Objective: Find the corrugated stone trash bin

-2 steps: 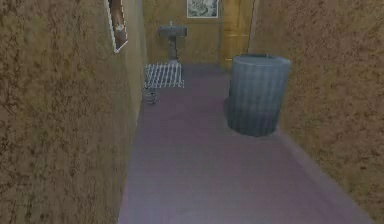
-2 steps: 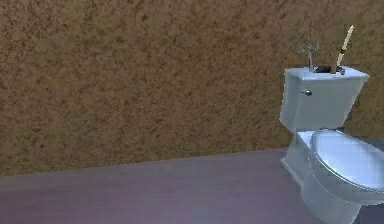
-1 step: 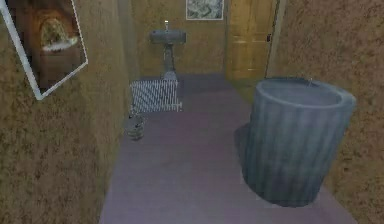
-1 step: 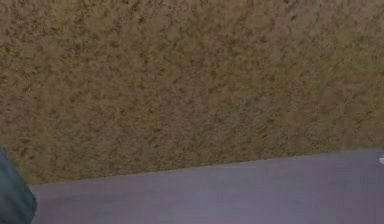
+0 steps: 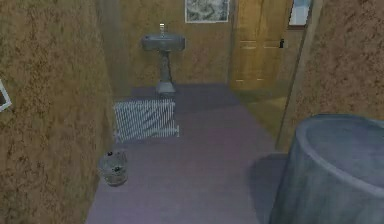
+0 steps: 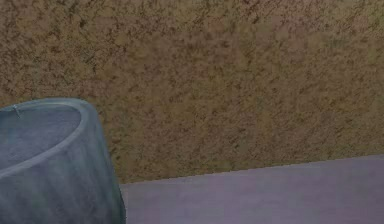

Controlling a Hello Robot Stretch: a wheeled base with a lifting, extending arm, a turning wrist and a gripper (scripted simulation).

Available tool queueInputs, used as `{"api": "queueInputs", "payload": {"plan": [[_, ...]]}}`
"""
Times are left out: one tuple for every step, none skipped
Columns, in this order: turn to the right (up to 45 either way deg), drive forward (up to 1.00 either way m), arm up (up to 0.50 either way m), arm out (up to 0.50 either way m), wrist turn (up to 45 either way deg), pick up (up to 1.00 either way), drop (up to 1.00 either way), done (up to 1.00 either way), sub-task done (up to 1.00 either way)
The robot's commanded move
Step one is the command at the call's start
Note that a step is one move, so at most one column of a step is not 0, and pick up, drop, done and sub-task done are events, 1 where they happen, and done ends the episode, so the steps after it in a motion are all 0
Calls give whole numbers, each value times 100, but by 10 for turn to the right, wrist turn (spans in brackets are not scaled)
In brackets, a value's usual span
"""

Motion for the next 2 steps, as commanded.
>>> {"api": "queueInputs", "payload": {"plan": [[450, 0, 0, 0, 0, 0, 0, 0, 0], [0, 0, 0, 0, 0, 0, 0, 100, 0]]}}
